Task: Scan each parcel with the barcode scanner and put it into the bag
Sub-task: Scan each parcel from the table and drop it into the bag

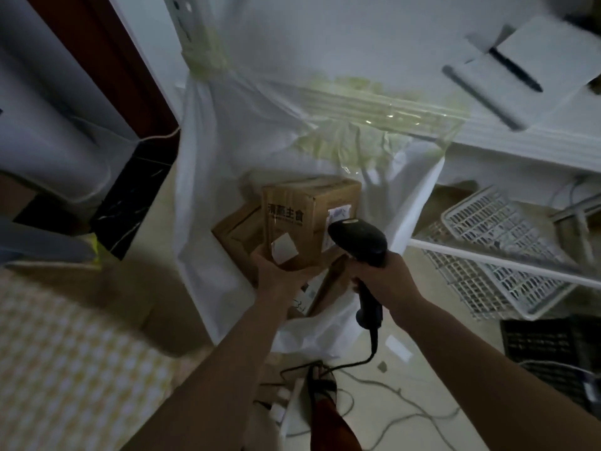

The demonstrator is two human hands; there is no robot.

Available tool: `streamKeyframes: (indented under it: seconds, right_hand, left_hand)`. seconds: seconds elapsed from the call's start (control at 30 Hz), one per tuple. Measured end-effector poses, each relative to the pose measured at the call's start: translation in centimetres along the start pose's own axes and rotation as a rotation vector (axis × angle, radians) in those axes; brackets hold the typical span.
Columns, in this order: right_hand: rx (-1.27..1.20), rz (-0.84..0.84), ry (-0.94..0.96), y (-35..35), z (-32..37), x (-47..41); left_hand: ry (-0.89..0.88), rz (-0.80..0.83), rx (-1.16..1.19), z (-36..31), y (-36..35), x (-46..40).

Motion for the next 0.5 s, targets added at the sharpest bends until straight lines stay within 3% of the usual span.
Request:
streamKeyframes:
  seconds: [0.2, 0.3, 0.4, 0.5]
  right_hand:
    - [0.213, -0.129, -0.089, 3.8, -2.1, -1.3]
    - [0.158, -0.173, -0.088, 5.4, -2.1, -0.7]
    - [0.14, -0.108, -0.093, 5.5, -1.6, -0.3]
    - [0.127, -0.068, -0.078, 5.1, -1.1, -0.1]
  left_hand:
    - [0.151, 0.115, -0.419, 4.2, -2.9, 0.7]
    - [0.234, 0.364, -0.519, 5.8, -4.5, 2.0]
    - [0.499, 0.613, -0.612, 6.3, -4.5, 4.7]
    - [0.66, 0.729, -0.561, 7.2, -3.3, 6.5]
Point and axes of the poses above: each hand's wrist, its own x-axis away from the middle knuckle, its own y-axis out of the back of the hand, z = x × y, the point moved 5 cm from there along -x, towards the middle knuckle, and after that the axes turned 8 degrees about -x, right-handed, at the moved point
